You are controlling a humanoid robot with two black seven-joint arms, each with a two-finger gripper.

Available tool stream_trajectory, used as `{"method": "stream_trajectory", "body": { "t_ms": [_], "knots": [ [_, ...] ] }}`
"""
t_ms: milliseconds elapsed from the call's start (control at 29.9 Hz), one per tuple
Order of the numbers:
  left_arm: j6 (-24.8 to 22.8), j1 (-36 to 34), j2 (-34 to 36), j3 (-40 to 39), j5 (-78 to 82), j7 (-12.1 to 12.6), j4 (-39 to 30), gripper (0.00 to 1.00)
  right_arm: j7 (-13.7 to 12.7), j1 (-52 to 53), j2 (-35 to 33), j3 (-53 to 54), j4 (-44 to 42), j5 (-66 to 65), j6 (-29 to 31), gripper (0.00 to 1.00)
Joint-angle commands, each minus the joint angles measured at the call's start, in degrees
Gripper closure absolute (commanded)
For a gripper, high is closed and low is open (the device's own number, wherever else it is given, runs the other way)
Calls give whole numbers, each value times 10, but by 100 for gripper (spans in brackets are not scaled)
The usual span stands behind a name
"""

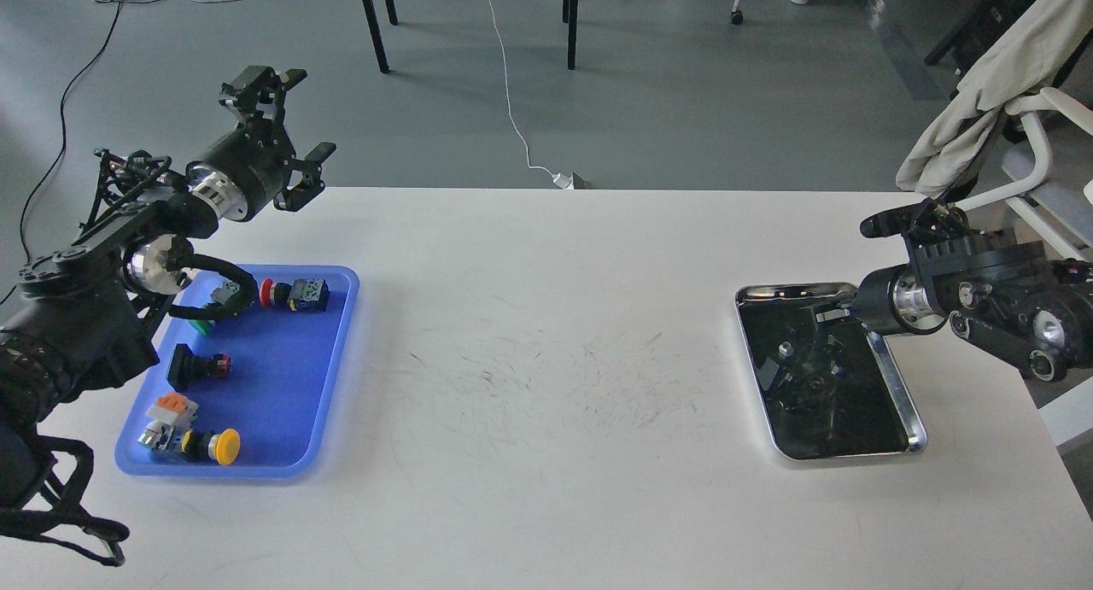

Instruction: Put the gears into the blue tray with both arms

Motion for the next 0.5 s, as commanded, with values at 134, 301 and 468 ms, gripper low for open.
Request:
{"method": "stream_trajectory", "body": {
  "t_ms": [134, 301, 468],
  "knots": [
    [0, 0, 0, 0, 0, -1, 0, 1, 0, -3, 10, 0, -11, 0, -2, 51],
    [0, 0, 0, 0, 0, -1, 0, 1, 0, -8, 18, 1, -24, 0, -2, 52],
    [0, 0, 1, 0, 0, -1, 0, 1, 1, -10, 21, -1, -22, 0, 0, 62]
  ]
}}
